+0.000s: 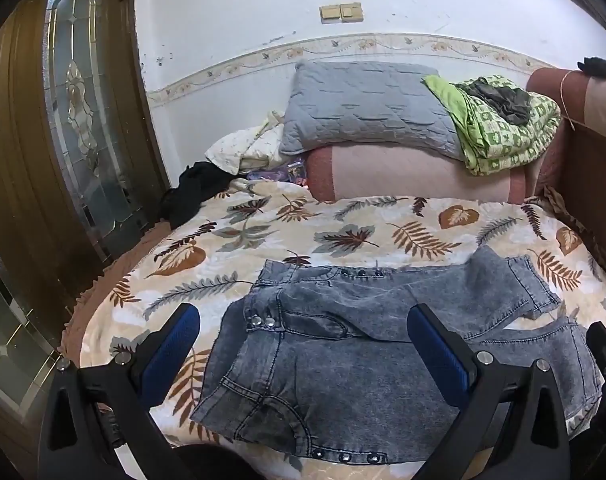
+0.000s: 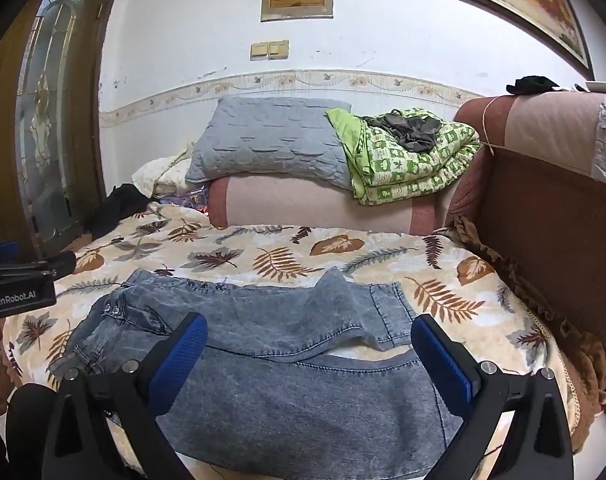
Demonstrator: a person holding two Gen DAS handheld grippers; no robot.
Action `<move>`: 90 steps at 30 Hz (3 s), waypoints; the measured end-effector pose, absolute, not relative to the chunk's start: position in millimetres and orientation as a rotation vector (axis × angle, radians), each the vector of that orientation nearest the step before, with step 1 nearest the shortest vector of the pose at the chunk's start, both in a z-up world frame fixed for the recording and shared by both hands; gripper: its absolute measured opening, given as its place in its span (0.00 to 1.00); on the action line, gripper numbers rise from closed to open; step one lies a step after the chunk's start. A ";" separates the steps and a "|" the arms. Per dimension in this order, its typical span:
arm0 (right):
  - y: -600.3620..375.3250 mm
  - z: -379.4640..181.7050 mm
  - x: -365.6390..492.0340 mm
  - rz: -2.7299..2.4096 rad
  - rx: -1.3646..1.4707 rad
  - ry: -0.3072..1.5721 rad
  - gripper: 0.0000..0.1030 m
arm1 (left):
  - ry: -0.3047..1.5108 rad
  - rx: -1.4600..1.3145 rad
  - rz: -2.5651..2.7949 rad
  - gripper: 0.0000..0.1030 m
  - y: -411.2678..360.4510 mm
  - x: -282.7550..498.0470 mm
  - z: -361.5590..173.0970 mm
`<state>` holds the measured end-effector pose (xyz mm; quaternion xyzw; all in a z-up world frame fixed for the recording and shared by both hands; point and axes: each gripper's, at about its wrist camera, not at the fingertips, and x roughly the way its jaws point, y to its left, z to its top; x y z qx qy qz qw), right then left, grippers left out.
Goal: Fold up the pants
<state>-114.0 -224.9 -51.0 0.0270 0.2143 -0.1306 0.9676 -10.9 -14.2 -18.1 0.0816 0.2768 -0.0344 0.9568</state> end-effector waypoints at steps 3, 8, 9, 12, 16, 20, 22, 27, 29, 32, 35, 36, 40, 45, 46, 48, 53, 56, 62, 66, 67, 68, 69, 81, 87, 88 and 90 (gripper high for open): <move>-225.1 -50.3 -113.8 -0.262 0.054 0.435 1.00 | 0.559 0.159 -0.065 1.00 -13.4 -15.5 -17.7; -225.9 -49.6 -113.2 -0.257 0.053 0.440 1.00 | 0.561 0.157 -0.058 1.00 -11.2 -13.9 -18.6; -225.5 -49.5 -113.1 -0.257 0.052 0.440 1.00 | 0.562 0.154 -0.057 1.00 -10.4 -14.0 -19.6; -225.2 -49.7 -112.5 -0.255 0.056 0.440 1.00 | 0.566 0.155 -0.053 1.00 -9.4 -13.3 -21.6; -227.6 -50.5 -111.2 -0.256 0.060 0.444 1.00 | 0.571 0.157 -0.051 1.00 -9.6 -11.1 -23.2; -232.5 -55.2 -110.8 -0.260 0.063 0.451 1.00 | 0.586 0.161 -0.055 1.00 -9.4 -6.3 -27.5; -240.9 -59.6 -109.3 -0.269 0.079 0.468 1.00 | 0.606 0.164 -0.050 1.00 -8.8 -2.0 -32.2; -264.8 -65.1 -109.8 -0.316 0.129 0.482 1.00 | 0.641 0.163 -0.035 1.00 -3.4 5.1 -44.3; -272.5 -65.3 -109.9 -0.331 0.136 0.481 1.00 | 0.644 0.173 -0.034 1.00 -4.5 5.8 -46.7; -281.5 -65.6 -107.5 -0.344 0.141 0.479 1.00 | 0.650 0.195 -0.028 1.00 -5.0 5.6 -48.3; -286.6 -68.9 -96.6 -0.347 0.139 0.498 1.00 | 0.669 0.196 -0.020 1.00 -0.4 1.1 -44.0; -287.7 -70.7 -90.3 -0.340 0.144 0.515 1.00 | 0.664 0.191 -0.014 1.00 2.5 -2.1 -41.6; -284.8 -68.3 -62.8 -0.316 0.154 0.546 1.00 | 0.643 0.166 0.011 1.00 16.5 -11.8 -31.8; -258.6 -58.0 -48.7 -0.284 0.117 0.513 1.00 | 0.632 0.170 0.037 1.00 31.7 -13.4 -22.8; -253.5 -57.9 -46.7 -0.275 0.113 0.516 1.00 | 0.628 0.167 0.040 1.00 35.1 -13.7 -20.6; -248.8 -58.0 -43.0 -0.265 0.111 0.526 1.00 | 0.620 0.162 0.045 1.00 39.4 -13.6 -18.1; -248.4 -57.6 -38.9 -0.271 0.101 0.540 1.00 | 0.629 0.156 0.045 1.00 43.8 -12.3 -17.2; -255.7 -52.4 -38.9 -0.285 0.117 0.532 1.00 | 0.628 0.158 0.040 1.00 41.9 -12.7 -15.6; -272.6 -49.1 -52.1 -0.330 0.122 0.519 1.00 | 0.632 0.163 0.026 1.00 36.3 -14.2 -19.5; -293.4 -52.1 -69.5 -0.377 0.139 0.528 1.00 | 0.650 0.179 0.010 1.00 30.0 -11.7 -27.5; -302.0 -53.2 -78.3 -0.401 0.143 0.528 1.00 | 0.655 0.178 0.008 1.00 29.1 -10.9 -29.8; -309.4 -54.1 -85.1 -0.421 0.143 0.529 1.00 | 0.664 0.176 0.008 1.00 28.3 -9.5 -32.5; -316.8 -55.2 -91.3 -0.441 0.143 0.531 1.00 | 0.671 0.173 0.002 1.00 27.4 -8.5 -35.1; -479.3 -105.2 -167.6 -0.560 0.536 0.608 1.00 | 0.767 0.282 -0.125 1.00 -34.2 -8.5 -76.5; -505.1 -156.4 -126.5 -0.398 0.713 0.728 0.89 | 0.771 0.342 -0.142 1.00 -52.5 -12.6 -83.2; -505.6 -168.3 -112.5 -0.378 0.714 0.771 0.81 | 0.775 0.344 -0.136 1.00 -53.1 -12.0 -83.9; -503.5 -186.4 -91.8 -0.364 0.704 0.829 0.75 | 0.783 0.347 -0.128 1.00 -52.6 -9.6 -85.3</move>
